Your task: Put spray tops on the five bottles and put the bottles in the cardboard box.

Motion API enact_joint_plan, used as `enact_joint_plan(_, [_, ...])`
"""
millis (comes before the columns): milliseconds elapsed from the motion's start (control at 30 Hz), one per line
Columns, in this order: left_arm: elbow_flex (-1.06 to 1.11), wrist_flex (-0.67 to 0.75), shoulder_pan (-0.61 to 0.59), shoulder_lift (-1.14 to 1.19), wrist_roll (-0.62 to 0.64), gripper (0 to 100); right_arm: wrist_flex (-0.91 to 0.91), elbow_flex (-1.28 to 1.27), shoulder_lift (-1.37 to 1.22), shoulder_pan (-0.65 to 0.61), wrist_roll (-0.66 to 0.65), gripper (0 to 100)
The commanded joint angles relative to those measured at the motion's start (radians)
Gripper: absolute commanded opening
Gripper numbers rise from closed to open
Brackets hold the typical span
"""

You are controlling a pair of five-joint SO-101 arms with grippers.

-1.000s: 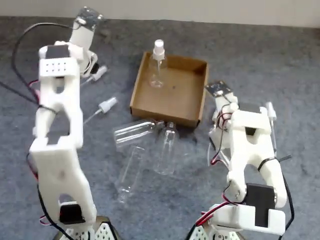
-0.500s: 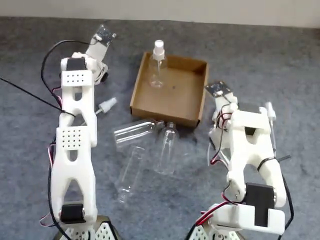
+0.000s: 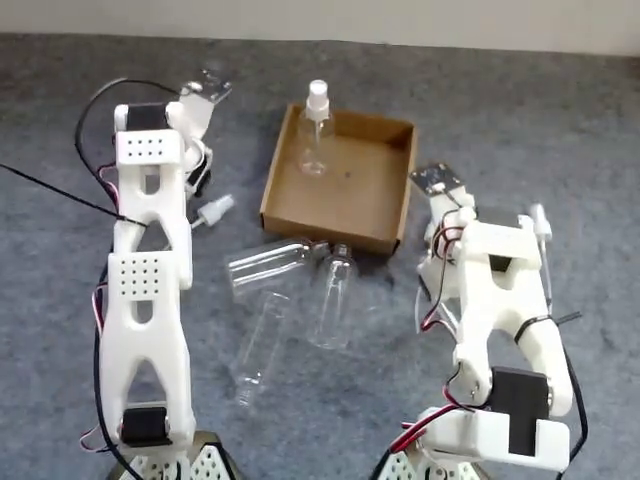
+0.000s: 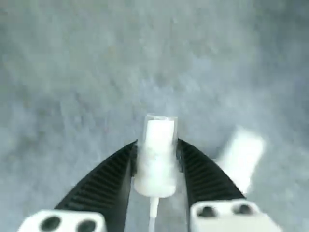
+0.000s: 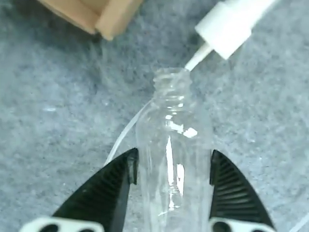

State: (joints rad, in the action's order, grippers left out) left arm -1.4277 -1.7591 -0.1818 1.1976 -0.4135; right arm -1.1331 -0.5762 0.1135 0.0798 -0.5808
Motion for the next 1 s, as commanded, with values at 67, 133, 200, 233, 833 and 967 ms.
enact_joint_plan(67, [0.352,-0.038,-0.025,-0.314,0.069,0,-0.01,-0.031,0.013,0.033,-0.009,17.6])
enact_joint_plan(133, [0.53,-0.037,-0.021,-0.427,0.068,0,-0.01,-0.024,0.013,0.05,-0.009,17.6])
enact_joint_plan(200, [0.661,-0.037,-0.025,-0.547,0.064,0,-0.01,-0.022,0.015,0.065,-0.009,17.6])
enact_joint_plan(233, [0.716,-0.037,-0.027,-0.604,0.064,0,-0.01,-0.022,0.015,0.074,-0.009,17.6])
enact_joint_plan(833, [1.903,0.486,0.068,-1.32,0.025,0,-0.01,-0.022,0.139,0.194,0.04,25.9])
enact_joint_plan(967, [1.96,0.582,0.124,-1.32,0.133,0,-0.015,-0.028,0.143,0.209,0.044,25.9])
